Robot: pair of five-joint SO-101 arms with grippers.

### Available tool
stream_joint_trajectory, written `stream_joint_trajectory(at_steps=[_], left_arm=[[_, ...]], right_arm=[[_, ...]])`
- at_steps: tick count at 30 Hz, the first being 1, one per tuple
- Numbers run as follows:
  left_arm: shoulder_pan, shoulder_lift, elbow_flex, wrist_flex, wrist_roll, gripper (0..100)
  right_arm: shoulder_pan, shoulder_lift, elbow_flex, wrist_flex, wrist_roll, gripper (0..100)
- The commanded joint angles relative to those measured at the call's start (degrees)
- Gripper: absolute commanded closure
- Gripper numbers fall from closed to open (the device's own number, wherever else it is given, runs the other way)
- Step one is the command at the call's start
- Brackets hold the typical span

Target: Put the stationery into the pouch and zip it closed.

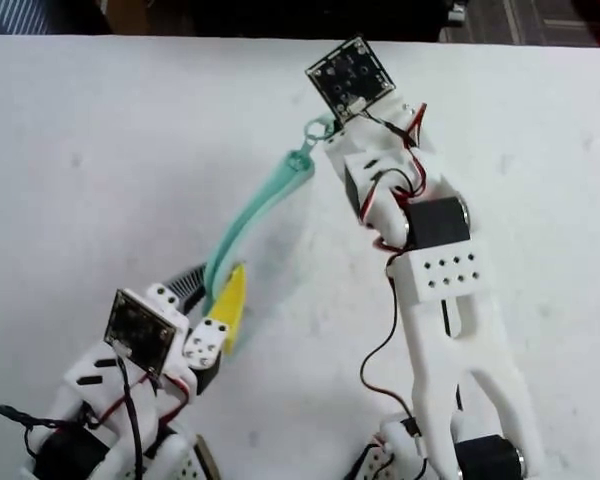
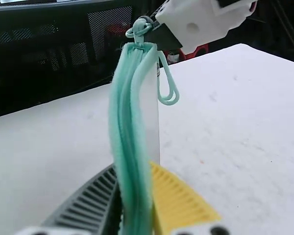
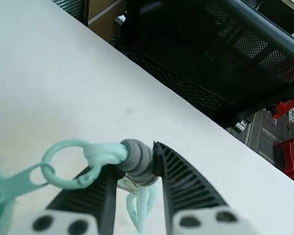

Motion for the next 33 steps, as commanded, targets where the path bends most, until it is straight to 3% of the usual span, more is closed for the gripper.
stream_joint_trajectory(at_steps=[1,26,28,33], left_arm=[[0.22,-0.31,-2.90,1.67,-0.70,98],[0.22,-0.31,-2.55,1.05,-0.70,98],[0.22,-0.31,-1.05,-0.97,-0.70,98],[-2.15,-0.31,1.76,-4.22,-2.11,98]], right_arm=[[6.81,0.66,-2.29,-2.77,-0.79,98.1],[7.34,3.91,-2.37,-0.13,-0.88,97.0],[6.81,3.74,-2.64,2.68,-0.88,90.5],[7.16,0.31,-2.64,12.79,-0.44,63.4]])
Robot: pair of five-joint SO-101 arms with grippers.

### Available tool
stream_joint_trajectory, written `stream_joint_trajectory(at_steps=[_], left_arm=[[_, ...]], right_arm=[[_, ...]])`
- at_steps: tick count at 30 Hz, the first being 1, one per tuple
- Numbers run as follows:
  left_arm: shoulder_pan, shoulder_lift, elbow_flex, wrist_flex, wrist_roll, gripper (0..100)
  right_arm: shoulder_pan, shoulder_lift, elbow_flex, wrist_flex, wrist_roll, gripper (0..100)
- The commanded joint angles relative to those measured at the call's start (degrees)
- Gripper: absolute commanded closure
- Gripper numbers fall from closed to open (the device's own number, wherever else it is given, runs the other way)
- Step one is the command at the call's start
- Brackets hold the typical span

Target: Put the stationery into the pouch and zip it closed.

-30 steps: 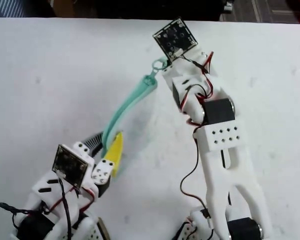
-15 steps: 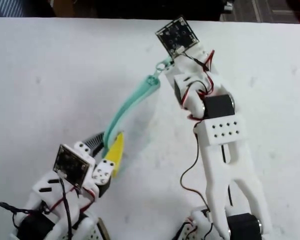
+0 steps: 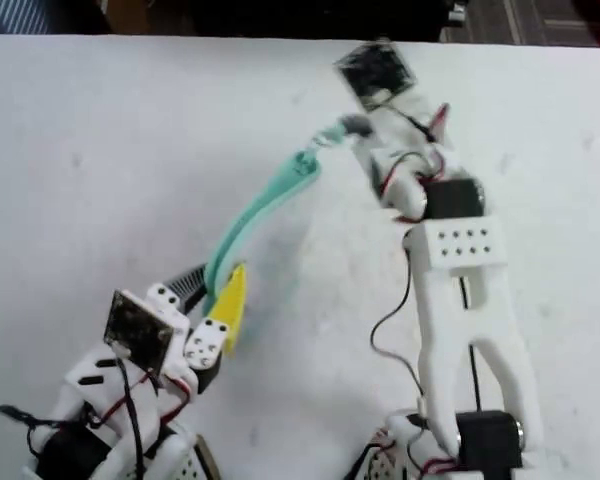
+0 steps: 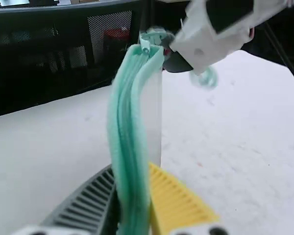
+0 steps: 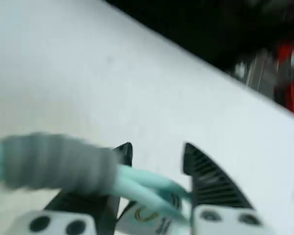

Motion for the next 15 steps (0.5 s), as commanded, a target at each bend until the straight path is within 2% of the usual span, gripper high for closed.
stream_joint_trajectory(at_steps=[1,5,9,12,15], left_arm=[[-2.68,0.22,0.26,-2.29,-1.49,98],[-3.12,0.22,0.26,-2.55,-1.49,98],[-3.47,0.22,0.26,-3.96,-1.67,98],[-7.60,0.22,1.14,-8.97,-1.32,98],[-12.44,0.22,3.52,-17.85,-0.26,98]], right_arm=[[1.10,-5.67,-2.55,7.60,-0.18,61.5],[0.92,-11.12,-2.55,14.99,-0.18,64.6],[0.57,-18.24,-2.55,17.54,-0.53,69.7],[0.57,-21.49,-2.55,17.80,-0.62,73.8],[0.13,-21.85,-2.73,17.89,-0.62,80.7]])
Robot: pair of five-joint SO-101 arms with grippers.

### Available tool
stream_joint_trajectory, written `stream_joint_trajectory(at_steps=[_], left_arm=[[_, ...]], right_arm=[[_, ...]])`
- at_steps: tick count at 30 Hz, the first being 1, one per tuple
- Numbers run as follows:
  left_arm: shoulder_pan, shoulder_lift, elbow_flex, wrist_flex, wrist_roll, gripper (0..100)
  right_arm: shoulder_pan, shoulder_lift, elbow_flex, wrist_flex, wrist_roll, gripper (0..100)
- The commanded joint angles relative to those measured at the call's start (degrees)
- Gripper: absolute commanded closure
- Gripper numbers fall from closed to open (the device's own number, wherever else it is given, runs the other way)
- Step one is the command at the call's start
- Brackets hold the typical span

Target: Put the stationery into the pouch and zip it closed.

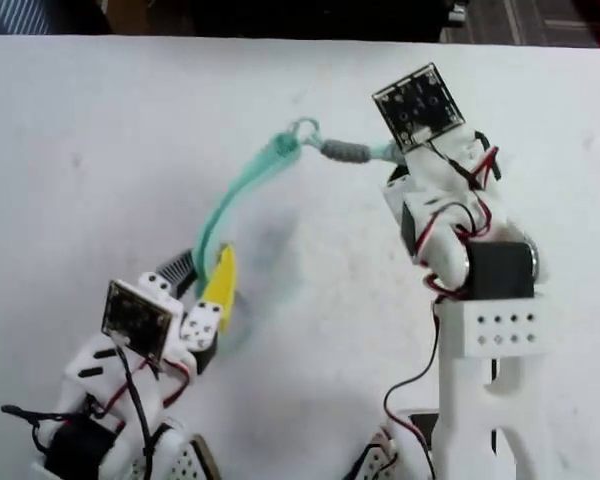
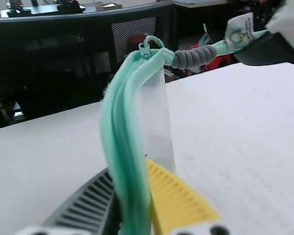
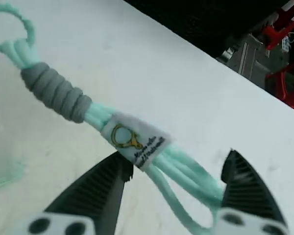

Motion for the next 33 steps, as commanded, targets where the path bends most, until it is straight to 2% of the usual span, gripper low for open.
stream_joint_trajectory(at_steps=[1,4,6,8,13,19,23,26,29,33], left_arm=[[-6.55,-0.66,2.02,-13.89,1.93,98],[-8.13,-0.66,4.84,-20.75,3.78,98],[-7.69,-0.66,7.12,-22.77,3.69,98],[-7.60,-0.66,9.76,-23.91,3.43,98],[-7.16,-0.66,13.36,-24.18,3.34,98],[-2.51,-0.66,13.36,-20.92,-0.35,98],[-1.89,-0.66,13.36,-20.04,-0.26,98],[-1.89,-0.66,13.19,-18.90,-0.26,98],[-1.80,-0.66,13.10,-18.55,-0.26,98],[-0.75,-0.66,13.10,-18.55,-0.26,98]], right_arm=[[-0.92,-1.80,-2.81,0.40,-0.62,84.6],[-3.38,-1.80,-3.60,0.40,-0.62,95.5],[-5.85,-1.80,-4.31,0.75,-1.32,98.2],[-8.04,-1.80,-4.84,0.84,-4.04,97.0],[-12.44,-1.63,-4.92,0.13,-16.44,94.3],[-20.26,5.32,-14.15,3.38,-23.12,94.0],[-26.68,12.79,-26.20,10.42,-27.16,84.9],[-29.93,16.92,-34.37,14.81,-37.98,75.2],[-32.04,20.70,-41.49,18.42,-49.49,70.1],[-33.01,26.51,-46.33,18.95,-54.86,68.8]])
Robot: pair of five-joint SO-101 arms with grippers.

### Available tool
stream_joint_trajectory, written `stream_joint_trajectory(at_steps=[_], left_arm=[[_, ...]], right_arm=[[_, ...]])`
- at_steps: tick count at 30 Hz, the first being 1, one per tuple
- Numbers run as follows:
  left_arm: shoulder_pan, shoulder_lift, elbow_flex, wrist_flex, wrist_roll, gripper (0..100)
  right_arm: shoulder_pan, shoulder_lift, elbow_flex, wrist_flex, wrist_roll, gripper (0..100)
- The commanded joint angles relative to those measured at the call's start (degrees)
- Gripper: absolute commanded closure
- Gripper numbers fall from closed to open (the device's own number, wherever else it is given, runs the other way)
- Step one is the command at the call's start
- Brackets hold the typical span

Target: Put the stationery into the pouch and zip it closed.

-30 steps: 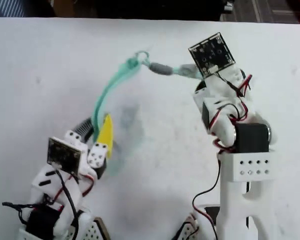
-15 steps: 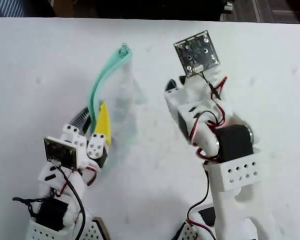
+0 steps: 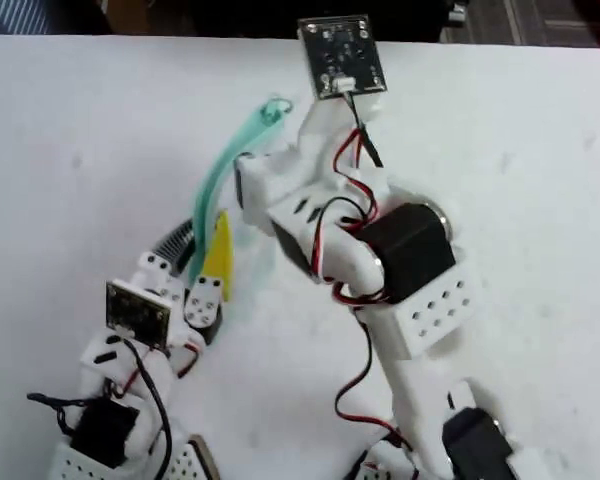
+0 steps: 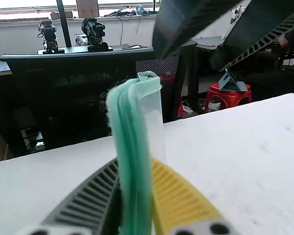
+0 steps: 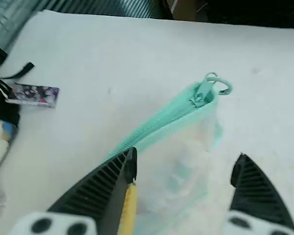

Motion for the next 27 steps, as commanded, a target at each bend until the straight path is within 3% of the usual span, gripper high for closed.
stream_joint_trajectory(at_steps=[1,16,21,23,27], left_arm=[[2.68,0.31,0.53,1.41,-0.35,98],[3.56,0.31,0.35,2.55,-0.44,98],[3.91,0.31,0.44,2.55,-3.43,98],[3.91,0.31,0.44,2.46,-3.87,98],[3.82,0.31,0.44,2.29,-3.96,96]], right_arm=[[-0.66,4.26,-5.98,0.04,-4.31,68.8],[-2.86,24.66,-19.60,5.41,-6.15,69.9],[1.98,27.74,-19.60,6.37,-5.54,90.8],[3.82,28.09,-19.60,5.76,-0.79,99.3],[5.14,27.12,-19.60,7.69,2.37,98.2]])
